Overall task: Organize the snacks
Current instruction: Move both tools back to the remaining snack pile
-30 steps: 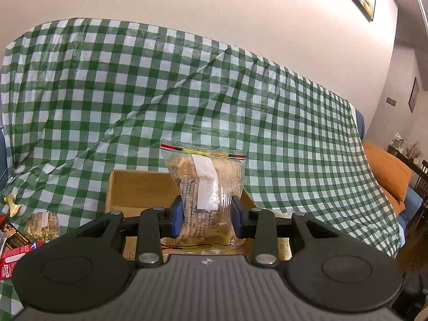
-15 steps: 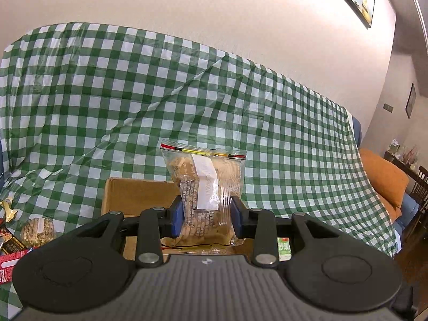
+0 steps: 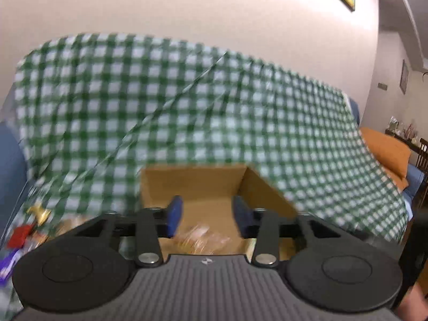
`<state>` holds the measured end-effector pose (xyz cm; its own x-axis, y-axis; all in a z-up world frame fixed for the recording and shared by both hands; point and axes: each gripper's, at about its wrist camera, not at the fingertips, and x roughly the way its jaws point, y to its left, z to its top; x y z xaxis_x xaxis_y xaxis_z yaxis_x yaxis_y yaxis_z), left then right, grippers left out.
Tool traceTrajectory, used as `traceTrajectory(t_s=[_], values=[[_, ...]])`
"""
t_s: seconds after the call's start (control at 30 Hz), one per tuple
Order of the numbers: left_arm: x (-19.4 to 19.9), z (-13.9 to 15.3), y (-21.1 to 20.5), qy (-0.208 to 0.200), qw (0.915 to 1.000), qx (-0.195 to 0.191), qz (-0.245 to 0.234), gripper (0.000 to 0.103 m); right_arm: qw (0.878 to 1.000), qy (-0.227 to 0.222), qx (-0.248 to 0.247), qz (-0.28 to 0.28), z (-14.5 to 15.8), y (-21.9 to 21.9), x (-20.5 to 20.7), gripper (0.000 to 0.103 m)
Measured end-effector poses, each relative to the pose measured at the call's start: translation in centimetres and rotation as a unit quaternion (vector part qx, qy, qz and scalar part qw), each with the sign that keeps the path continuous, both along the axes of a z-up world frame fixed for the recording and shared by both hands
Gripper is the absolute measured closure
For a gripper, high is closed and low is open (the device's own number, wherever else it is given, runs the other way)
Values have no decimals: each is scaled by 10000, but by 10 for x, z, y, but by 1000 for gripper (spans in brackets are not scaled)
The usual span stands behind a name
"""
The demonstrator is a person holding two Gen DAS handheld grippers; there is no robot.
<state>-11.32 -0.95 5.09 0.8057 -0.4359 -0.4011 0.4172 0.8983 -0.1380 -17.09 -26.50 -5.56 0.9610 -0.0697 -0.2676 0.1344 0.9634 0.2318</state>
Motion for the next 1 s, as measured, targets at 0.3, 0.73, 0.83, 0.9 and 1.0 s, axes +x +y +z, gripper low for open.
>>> traceTrajectory(t_s=[0.3,0.73,0.83,0.9,1.0], values=[[0,-51,135,238,9947,377,923,87,9989,-145,-250,366,7,24,-13,64],[20,-82,200,302,9791,524,1943,88,9833,-330,-399,1746,29,118,-13,75],[28,-86,202,469,9758,609,2048,88,9737,-250,-218,2256,30,150,-1,77],[33,-87,203,544,9720,638,2196,88,9682,-133,-133,2496,27,172,9,76],[40,-90,207,607,9667,685,2391,88,9609,63,-67,2768,18,209,31,76]])
